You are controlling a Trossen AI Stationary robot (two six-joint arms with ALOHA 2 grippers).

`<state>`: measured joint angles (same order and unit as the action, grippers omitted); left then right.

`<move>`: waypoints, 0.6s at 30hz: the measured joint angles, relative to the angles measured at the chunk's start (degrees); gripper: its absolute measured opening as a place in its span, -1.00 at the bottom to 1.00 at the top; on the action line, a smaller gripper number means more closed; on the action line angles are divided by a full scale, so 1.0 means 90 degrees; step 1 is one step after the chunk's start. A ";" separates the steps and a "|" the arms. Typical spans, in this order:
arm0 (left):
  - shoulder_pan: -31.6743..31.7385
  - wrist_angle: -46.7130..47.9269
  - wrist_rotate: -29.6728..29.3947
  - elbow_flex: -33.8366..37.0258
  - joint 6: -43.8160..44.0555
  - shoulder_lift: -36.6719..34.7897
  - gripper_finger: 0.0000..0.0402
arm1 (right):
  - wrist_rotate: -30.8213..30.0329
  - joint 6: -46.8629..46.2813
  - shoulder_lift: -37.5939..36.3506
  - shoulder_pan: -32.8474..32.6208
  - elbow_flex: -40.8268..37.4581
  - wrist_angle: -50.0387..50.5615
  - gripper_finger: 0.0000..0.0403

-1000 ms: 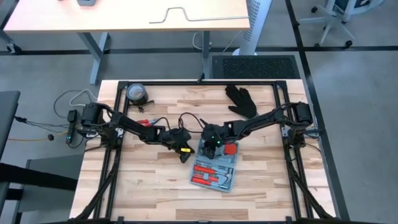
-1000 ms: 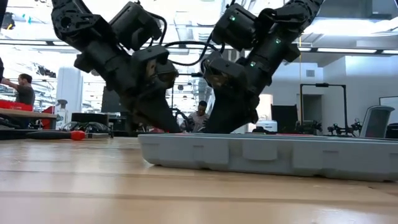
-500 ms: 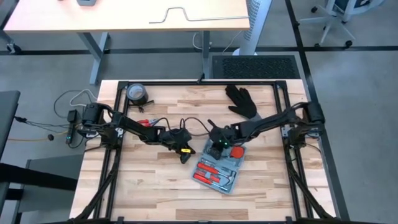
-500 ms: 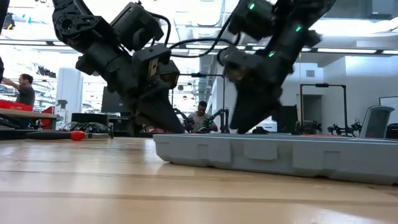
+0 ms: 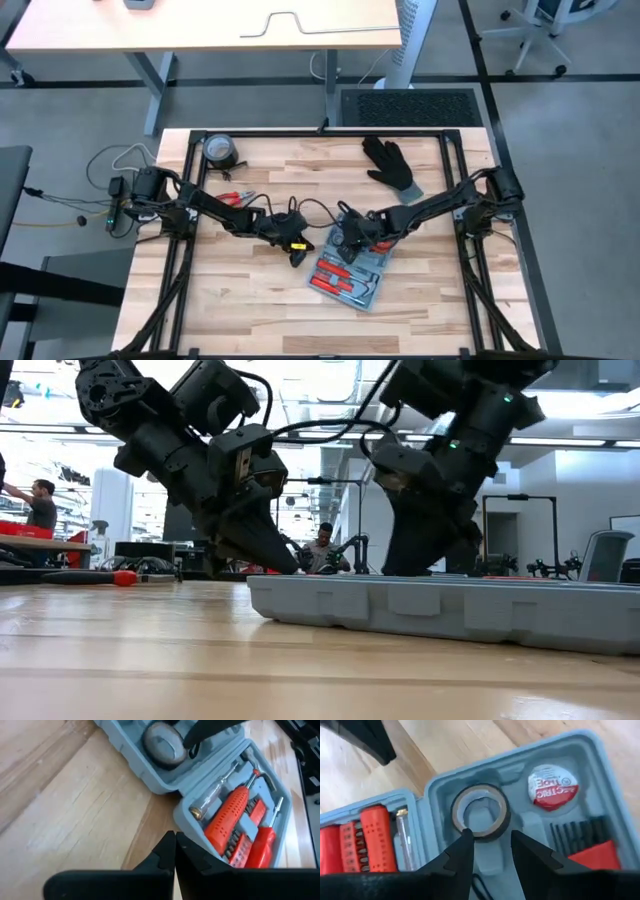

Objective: Prefit tool cases
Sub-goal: Put the black electrical tape into the gray prefit tool case

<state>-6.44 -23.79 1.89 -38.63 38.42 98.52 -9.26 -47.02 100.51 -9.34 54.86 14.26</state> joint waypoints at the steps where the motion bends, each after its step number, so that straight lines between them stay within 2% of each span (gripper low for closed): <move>1: -0.0053 -0.0004 -0.0084 0.0002 0.0073 0.0000 -1.00 | 0.0001 -0.0140 -0.0031 0.0000 -0.0093 -0.0050 -0.31; 5: -0.0344 -0.0419 -0.0415 0.0000 0.0476 0.0233 -1.00 | -0.0002 -0.0545 -0.0314 -0.0130 -0.0661 -0.0477 -0.31; 10: -0.0717 -0.1264 -0.0524 -0.0447 0.0929 0.1151 -1.00 | 0.0014 -0.1007 -0.0838 -0.0175 -0.1363 -0.0758 -0.31; 14: -0.0828 -0.1215 -0.0393 -0.1182 0.0859 0.1646 -1.00 | -0.0012 -0.0959 -0.1285 -0.0116 -0.1702 -0.0841 -0.31; 18: -0.0821 -0.0685 -0.0197 -0.1875 0.0494 0.1882 -1.00 | -0.0034 -0.0875 -0.1708 -0.0284 -0.1828 -0.0815 -0.34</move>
<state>-13.82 -29.95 0.12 -55.51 42.87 115.46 -9.56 -54.90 85.14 -11.90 38.41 6.93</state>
